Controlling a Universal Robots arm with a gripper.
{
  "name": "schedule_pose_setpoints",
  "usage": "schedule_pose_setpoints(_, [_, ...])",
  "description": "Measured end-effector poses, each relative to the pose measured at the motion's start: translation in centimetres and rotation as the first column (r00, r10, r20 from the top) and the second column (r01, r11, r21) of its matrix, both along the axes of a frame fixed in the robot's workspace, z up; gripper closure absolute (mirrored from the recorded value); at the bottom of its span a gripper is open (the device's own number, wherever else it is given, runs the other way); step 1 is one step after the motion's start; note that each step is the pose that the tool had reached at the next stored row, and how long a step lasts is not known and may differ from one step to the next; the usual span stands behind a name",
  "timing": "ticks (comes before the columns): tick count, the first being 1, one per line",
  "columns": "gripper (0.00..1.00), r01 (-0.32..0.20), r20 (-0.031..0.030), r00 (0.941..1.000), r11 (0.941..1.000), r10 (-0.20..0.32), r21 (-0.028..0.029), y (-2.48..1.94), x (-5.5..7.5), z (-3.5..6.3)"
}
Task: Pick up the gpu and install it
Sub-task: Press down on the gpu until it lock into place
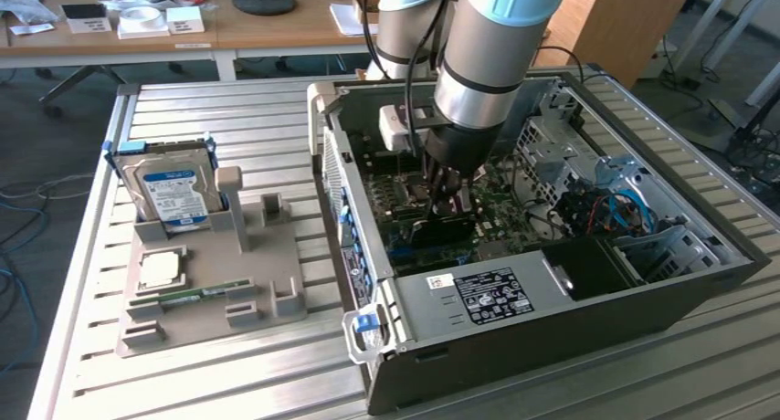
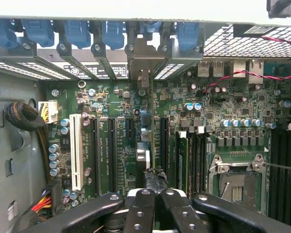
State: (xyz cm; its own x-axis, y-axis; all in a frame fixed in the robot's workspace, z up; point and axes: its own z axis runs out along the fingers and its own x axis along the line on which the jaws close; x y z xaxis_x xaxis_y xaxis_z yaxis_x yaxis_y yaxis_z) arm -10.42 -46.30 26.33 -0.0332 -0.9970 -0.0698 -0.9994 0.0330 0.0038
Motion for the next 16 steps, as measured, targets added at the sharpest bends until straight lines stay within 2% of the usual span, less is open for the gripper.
schedule_pose_setpoints(16, [0.89,0.000,0.0000,1.0000,1.0000,0.000,0.0001,0.00,-0.05,-0.09])
